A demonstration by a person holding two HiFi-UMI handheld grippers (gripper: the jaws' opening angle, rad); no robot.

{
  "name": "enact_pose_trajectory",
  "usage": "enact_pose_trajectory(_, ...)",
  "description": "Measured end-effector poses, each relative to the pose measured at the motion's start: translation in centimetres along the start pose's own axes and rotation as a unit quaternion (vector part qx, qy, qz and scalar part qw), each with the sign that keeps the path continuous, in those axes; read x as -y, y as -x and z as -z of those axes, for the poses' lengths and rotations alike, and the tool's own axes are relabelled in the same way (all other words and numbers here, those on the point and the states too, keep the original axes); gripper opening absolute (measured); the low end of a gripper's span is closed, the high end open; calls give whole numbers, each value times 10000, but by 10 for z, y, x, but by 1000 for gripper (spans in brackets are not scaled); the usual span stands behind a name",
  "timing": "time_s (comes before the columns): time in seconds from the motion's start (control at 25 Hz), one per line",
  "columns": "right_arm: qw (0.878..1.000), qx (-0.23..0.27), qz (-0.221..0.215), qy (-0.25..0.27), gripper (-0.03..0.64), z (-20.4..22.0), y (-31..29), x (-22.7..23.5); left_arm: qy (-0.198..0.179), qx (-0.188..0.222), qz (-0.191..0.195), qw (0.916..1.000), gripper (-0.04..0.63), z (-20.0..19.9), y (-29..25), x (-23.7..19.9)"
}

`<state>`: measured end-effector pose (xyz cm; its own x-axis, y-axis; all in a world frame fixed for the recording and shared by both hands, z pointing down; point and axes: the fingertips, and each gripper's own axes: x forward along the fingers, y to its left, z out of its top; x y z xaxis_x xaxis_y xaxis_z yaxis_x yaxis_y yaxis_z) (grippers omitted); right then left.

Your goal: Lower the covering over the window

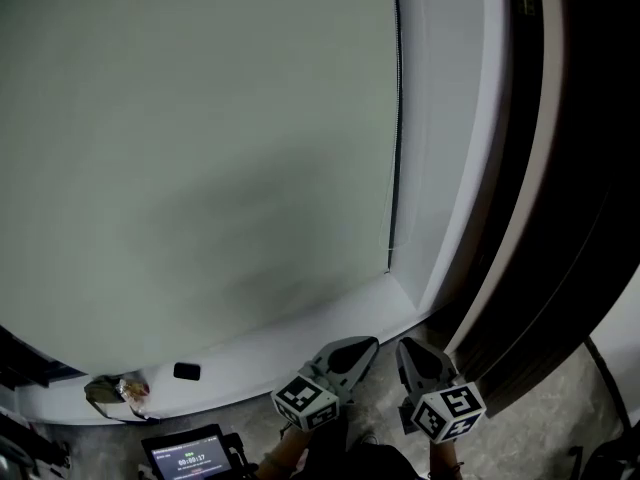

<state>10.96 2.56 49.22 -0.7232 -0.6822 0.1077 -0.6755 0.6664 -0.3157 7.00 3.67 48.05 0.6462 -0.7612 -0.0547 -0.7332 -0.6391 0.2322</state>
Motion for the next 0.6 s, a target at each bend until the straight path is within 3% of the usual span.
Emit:
enact_pose_trajectory(0.28, 9998, -72, -159, 25, 31, 11, 18, -31, -14, -45, -211, 9998, 0, 3, 35, 20)
enact_pose_trajectory(0.6, 10000, 16, -37, -50, 26, 24, 35, -65, 11, -227, -100, 9997, 0, 12, 77, 43)
